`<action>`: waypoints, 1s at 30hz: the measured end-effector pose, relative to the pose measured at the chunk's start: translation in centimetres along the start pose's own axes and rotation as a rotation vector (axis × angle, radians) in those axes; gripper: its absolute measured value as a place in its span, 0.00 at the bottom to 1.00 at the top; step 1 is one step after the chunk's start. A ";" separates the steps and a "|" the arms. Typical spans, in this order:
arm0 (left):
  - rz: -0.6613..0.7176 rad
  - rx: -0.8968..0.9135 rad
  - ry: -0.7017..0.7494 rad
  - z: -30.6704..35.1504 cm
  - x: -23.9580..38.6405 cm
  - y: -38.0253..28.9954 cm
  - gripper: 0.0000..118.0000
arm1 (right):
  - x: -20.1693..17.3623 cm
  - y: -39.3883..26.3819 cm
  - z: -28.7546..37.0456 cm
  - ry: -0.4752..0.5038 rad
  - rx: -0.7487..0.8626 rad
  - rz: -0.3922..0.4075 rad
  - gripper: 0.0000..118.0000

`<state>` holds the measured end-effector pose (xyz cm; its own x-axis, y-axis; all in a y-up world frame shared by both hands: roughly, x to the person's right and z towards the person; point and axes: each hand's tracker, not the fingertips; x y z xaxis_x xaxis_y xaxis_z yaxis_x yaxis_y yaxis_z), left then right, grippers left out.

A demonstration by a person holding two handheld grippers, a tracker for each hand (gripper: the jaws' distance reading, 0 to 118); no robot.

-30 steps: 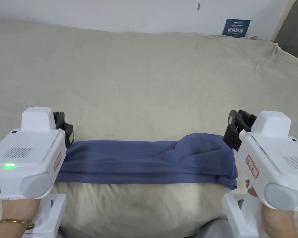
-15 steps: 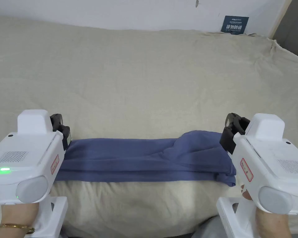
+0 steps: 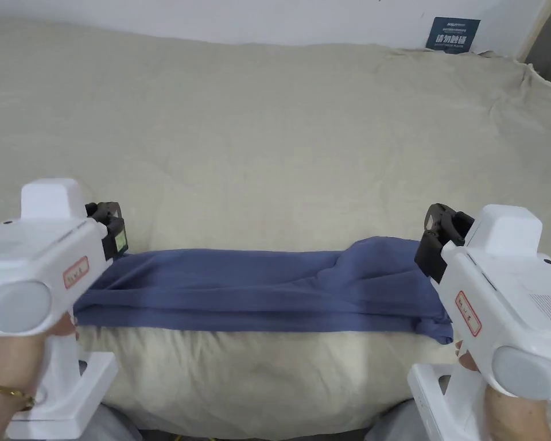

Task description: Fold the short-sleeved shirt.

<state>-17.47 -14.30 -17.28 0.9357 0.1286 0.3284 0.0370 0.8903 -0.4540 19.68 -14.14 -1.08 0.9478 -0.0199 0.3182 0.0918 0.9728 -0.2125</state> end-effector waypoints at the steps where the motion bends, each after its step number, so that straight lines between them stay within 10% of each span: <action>1: 0.005 -0.037 -0.004 -0.3 -0.6 0.5 0.00 | -0.1 0.0 -0.1 0.001 -0.001 0.001 0.00; 8: 0.131 -0.230 -0.037 -3.3 -5.6 3.7 0.15 | -0.6 0.1 -1.0 0.001 -0.014 0.006 0.00; 14: 0.181 -0.427 -0.127 -6.4 -9.7 4.1 0.96 | -1.1 -0.3 -1.9 0.001 -0.039 0.013 0.00; 30: 0.295 -0.742 -0.065 -12.9 -17.8 -1.5 0.98 | -2.8 -1.1 -4.0 -0.015 -0.105 0.050 0.00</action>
<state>-29.63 -23.58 -33.17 0.9218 0.3590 0.1460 0.0362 0.2953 -0.9547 18.17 -16.12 -5.46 0.9475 0.0323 0.3182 0.0765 0.9431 -0.3235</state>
